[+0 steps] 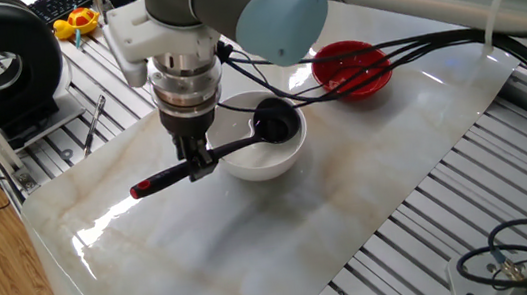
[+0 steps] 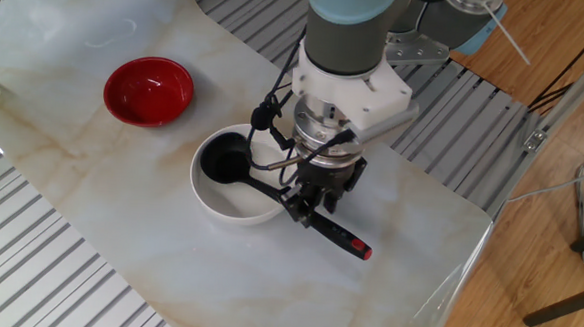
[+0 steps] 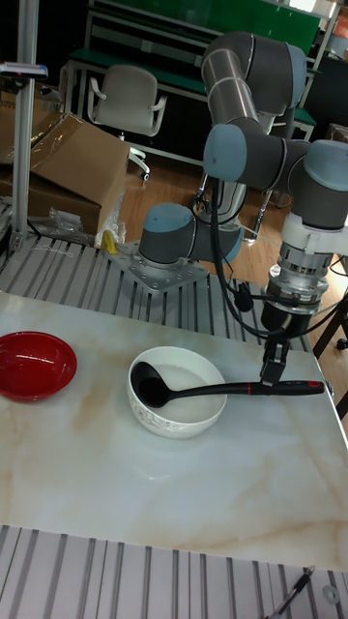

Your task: Scoop water with a large spoon from one bowl to another

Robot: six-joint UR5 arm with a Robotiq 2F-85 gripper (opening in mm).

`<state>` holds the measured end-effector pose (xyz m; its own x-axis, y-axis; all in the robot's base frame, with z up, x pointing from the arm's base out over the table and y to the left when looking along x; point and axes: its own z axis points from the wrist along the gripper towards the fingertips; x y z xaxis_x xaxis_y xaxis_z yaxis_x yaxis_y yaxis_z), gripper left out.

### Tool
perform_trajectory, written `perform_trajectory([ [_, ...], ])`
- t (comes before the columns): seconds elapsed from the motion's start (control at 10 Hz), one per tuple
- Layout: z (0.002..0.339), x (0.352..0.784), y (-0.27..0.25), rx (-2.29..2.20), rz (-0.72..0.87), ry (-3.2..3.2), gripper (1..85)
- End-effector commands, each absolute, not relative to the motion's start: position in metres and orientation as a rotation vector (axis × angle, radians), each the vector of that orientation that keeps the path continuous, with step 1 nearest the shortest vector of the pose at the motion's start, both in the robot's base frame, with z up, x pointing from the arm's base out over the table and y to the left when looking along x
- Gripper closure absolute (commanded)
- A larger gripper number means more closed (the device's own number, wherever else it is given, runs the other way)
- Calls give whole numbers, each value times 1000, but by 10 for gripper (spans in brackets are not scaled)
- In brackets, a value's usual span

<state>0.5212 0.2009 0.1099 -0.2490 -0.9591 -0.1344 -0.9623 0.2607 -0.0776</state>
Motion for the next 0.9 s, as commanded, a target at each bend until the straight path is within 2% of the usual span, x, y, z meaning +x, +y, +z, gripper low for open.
perform_trajectory([
  [0.0, 111, 526, 206, -1854, 26, 2306, 417],
  [0.8, 110, 537, 191, -1918, 8, 2236, 420],
])
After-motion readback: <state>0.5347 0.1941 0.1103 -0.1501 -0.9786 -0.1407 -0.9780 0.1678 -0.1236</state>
